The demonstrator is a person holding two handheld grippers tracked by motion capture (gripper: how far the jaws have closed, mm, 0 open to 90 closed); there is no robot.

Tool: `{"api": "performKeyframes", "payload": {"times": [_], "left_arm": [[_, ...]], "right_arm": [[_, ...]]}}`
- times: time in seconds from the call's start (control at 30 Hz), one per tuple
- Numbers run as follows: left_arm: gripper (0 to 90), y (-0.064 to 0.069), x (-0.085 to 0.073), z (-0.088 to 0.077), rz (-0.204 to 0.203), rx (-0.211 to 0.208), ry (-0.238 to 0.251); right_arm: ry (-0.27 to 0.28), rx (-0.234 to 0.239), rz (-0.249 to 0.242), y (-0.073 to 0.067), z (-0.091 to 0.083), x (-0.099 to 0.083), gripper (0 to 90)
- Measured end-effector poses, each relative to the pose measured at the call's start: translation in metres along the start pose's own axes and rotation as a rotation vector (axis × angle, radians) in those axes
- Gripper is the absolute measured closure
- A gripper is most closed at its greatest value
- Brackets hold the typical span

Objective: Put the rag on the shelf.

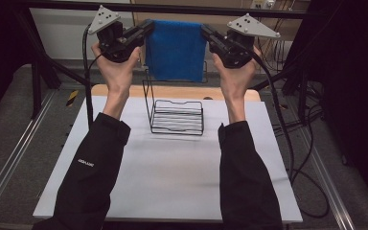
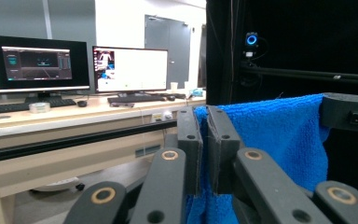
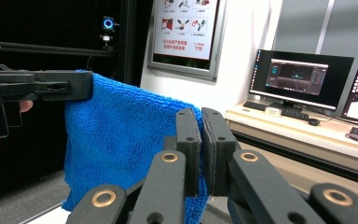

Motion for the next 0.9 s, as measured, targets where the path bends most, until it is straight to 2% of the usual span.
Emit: {"api": "performKeyframes", "payload": {"times": [0.07,0.47,0.63,0.9], "left_arm": [[85.0,-0.002,0.0,0.003,-0.012,-0.001,-0.002],[85.0,-0.012,-0.009,0.018,-0.004,0.012,-0.021],[85.0,-0.017,-0.013,0.023,0.011,0.02,-0.04],[85.0,-0.018,-0.026,0.023,0.05,0.0,-0.069]], "right_arm": [[-0.006,-0.005,-0.004,0.002,0.004,-0.001,86.7],[-0.026,-0.008,0.01,0.013,0.02,-0.008,86.7],[-0.037,-0.004,0.005,0.015,0.026,-0.015,86.7],[-0.063,0.002,0.017,0.019,0.028,-0.032,86.7]]}}
Point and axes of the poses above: each handheld gripper's, and its own axes: z roughly forward along the jaws, x roughly out of its top, y roughly to its right, the point moved 1 cm from there along z, roughly forward along the jaws, and after that the axes turned 3 degrees about -x, right-handed, at the moved point
